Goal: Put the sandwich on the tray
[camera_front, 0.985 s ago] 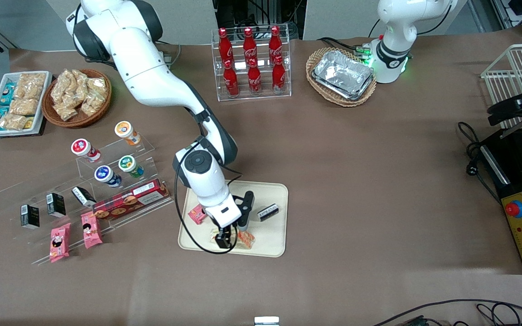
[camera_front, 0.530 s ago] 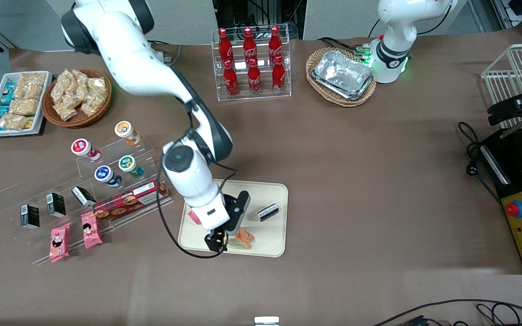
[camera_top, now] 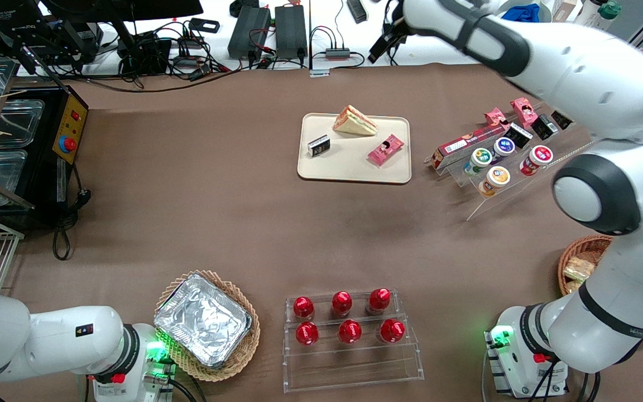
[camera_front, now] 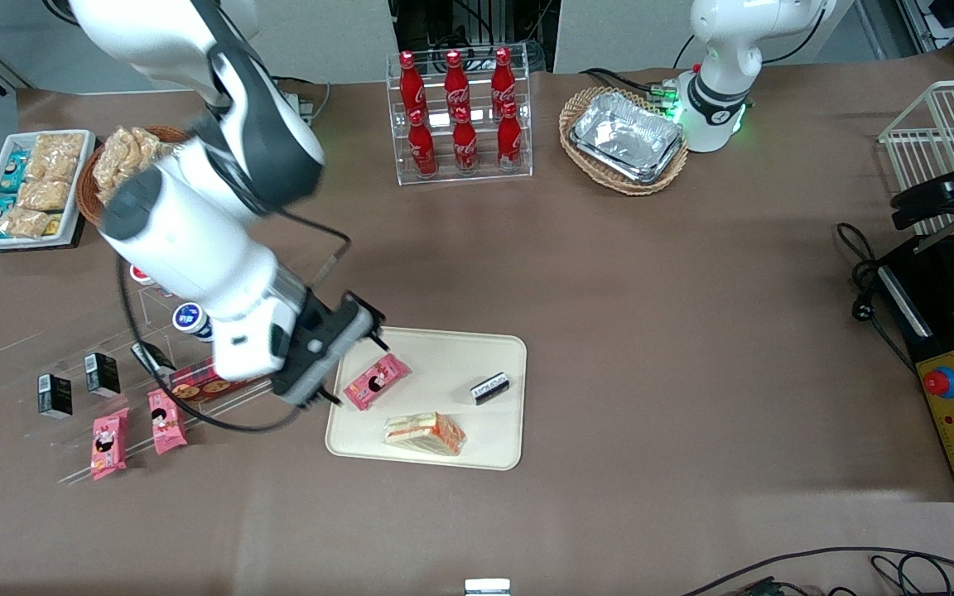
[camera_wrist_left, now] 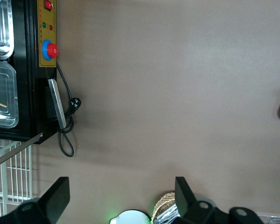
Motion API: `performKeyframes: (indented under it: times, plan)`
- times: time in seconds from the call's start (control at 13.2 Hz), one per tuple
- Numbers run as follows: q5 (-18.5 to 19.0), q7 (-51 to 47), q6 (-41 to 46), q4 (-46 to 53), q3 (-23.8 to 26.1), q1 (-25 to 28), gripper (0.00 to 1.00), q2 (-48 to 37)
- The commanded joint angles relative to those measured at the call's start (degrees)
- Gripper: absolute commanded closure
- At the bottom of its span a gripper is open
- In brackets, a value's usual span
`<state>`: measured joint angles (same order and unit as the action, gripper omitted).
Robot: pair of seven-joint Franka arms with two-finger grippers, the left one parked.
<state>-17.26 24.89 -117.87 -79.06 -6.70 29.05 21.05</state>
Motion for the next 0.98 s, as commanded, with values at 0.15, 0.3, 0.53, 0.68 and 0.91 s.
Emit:
performKeyframes:
  times: [0.15, 0.3, 0.53, 0.68, 0.91]
  plan:
    - [8.1, -24.1, 16.9, -2.5, 14.3, -16.4, 0.0, -11.3]
    - [13.1, -31.0, 23.3, -3.7, 18.7, -23.0, 0.0, -14.3]
    - [13.8, -32.0, 27.5, -4.4, 19.5, -29.8, 0.0, -16.1]
    - [15.5, -31.7, 28.1, -6.2, 18.1, -33.1, 0.0, -16.9]
    - [16.5, -30.1, 28.3, -7.8, 11.4, -34.1, 0.0, -16.8]
